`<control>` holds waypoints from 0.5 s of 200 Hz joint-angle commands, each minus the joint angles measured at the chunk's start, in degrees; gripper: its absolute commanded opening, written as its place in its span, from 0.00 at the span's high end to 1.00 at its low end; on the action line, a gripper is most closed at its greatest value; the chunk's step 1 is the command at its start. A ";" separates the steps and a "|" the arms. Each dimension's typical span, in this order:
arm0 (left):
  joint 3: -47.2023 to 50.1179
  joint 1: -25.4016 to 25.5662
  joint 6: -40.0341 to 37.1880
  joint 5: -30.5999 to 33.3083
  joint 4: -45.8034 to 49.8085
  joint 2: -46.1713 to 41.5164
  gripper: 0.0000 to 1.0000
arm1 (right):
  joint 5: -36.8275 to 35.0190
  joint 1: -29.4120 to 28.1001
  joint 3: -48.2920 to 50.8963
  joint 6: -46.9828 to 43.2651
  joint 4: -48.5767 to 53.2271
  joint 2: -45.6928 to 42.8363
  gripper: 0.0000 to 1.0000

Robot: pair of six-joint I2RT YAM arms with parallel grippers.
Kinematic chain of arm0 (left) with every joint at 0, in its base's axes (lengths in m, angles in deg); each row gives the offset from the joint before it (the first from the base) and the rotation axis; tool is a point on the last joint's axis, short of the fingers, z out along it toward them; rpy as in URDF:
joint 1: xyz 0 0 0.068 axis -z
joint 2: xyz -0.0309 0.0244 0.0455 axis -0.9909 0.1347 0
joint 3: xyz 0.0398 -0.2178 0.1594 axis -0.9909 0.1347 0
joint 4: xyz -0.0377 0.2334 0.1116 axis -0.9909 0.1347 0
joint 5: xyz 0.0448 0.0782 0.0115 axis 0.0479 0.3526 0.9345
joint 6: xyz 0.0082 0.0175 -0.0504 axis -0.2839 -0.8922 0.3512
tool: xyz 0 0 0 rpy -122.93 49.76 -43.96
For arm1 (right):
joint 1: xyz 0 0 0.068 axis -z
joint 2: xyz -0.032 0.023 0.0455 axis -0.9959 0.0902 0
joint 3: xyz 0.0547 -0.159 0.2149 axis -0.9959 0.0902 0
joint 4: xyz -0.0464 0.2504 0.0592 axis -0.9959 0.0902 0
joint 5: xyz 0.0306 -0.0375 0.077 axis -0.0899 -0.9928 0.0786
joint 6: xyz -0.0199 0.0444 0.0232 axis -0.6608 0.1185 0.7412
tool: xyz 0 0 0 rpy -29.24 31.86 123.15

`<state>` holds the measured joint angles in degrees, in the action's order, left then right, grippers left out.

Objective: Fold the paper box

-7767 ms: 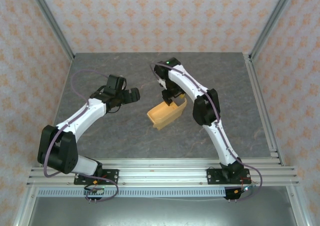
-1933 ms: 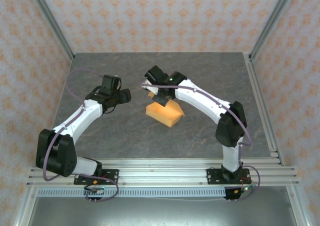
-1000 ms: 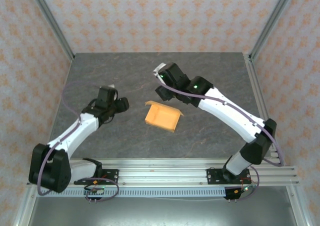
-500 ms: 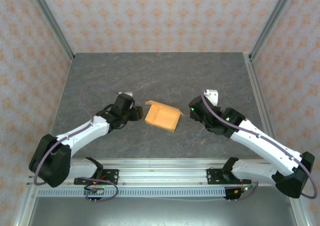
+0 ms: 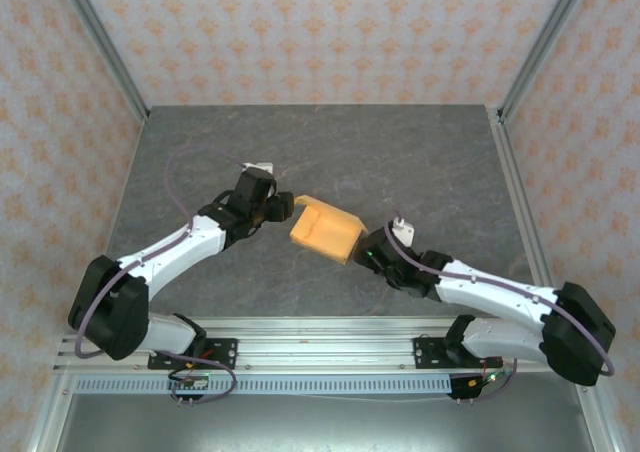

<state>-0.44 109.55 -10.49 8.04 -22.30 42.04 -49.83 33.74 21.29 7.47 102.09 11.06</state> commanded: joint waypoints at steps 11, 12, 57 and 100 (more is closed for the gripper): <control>-0.43 0.30 0.80 0.08 -0.64 0.81 0.35 | -4.00 -0.33 -0.82 4.73 -11.64 6.27 0.24; -0.40 0.35 0.83 0.09 -0.66 0.80 0.35 | -4.00 -0.33 -0.83 4.73 -11.87 6.36 0.24; -0.32 0.48 0.94 0.18 -0.32 0.29 0.35 | -6.54 -0.08 -3.73 4.95 -12.73 11.88 0.22; -0.34 0.42 1.12 0.14 -0.49 -0.39 0.35 | -6.32 1.34 -4.79 4.45 -13.71 15.95 0.29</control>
<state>-0.44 109.66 -10.31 8.01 -22.30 42.89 -53.79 34.46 18.32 11.91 89.57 24.66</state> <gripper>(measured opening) 0.653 0.717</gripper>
